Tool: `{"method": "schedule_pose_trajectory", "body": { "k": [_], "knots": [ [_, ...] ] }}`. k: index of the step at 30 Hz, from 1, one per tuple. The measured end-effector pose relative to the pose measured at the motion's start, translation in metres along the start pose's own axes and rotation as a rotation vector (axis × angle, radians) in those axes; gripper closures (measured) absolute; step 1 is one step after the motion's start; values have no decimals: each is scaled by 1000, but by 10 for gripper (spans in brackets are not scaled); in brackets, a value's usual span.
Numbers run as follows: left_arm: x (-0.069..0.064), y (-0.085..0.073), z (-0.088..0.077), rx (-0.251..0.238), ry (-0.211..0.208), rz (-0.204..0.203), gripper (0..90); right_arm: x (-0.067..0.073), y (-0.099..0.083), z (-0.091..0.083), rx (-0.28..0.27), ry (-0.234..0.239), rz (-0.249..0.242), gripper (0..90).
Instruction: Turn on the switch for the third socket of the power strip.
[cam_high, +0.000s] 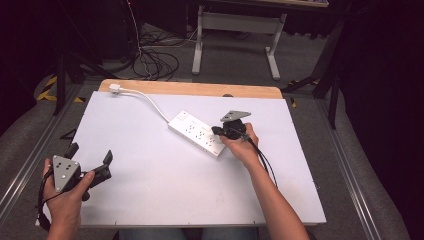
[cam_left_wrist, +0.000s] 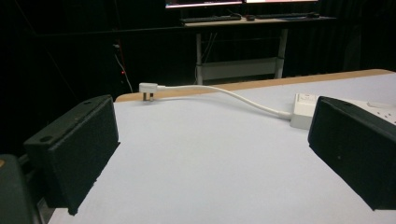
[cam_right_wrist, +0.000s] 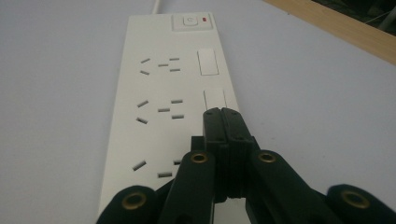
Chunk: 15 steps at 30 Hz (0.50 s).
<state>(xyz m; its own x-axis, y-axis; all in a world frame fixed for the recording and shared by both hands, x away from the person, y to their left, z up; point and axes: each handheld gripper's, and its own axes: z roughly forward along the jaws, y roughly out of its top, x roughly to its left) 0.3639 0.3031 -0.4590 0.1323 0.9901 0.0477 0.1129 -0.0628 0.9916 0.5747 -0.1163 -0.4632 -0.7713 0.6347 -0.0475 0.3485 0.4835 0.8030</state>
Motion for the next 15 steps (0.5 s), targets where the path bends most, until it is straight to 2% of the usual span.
{"method": "schedule_pose_trajectory", "body": {
  "k": [13,15],
  "knots": [
    [2,-1,-4,2,9,-3,23,-3,-3,6,14,-18,3,900],
    [2,-1,-4,2,12,-2,23,-4,-4,7,2,-15,16,900]
  ]
}}
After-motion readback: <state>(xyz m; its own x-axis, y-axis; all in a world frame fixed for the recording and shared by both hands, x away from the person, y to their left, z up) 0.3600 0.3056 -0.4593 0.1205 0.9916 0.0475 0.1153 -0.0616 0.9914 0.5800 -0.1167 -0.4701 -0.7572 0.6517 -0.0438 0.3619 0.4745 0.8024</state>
